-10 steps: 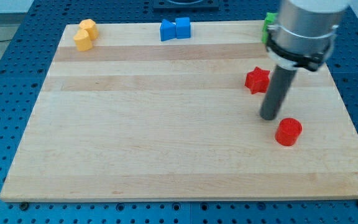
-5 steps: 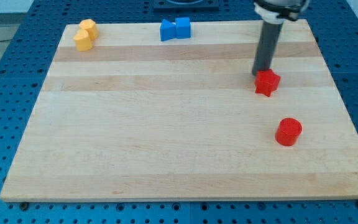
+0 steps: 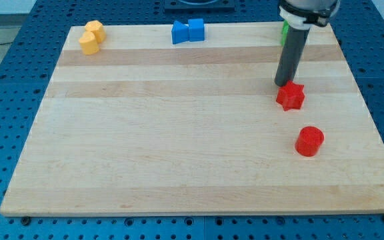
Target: Push the red star to the top of the red circle
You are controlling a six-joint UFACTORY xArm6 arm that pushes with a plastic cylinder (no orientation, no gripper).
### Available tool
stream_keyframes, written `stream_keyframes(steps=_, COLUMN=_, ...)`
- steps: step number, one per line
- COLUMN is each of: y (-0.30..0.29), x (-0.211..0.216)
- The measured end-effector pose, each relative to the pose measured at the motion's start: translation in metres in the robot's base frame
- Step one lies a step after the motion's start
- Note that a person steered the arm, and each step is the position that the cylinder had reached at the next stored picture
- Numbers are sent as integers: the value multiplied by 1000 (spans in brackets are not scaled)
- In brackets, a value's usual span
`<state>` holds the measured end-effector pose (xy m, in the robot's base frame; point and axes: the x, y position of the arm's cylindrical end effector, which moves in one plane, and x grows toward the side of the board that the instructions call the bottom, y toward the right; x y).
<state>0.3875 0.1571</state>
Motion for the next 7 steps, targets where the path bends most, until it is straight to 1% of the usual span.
stream_keyframes(steps=1, y=0, x=22)
stream_keyframes(steps=2, y=-1, x=29)
stream_keyframes(steps=3, y=-31, x=29)
stream_keyframes(steps=4, y=-35, x=49)
stream_keyframes(steps=5, y=-25, x=64)
stream_keyframes(steps=7, y=-10, x=68)
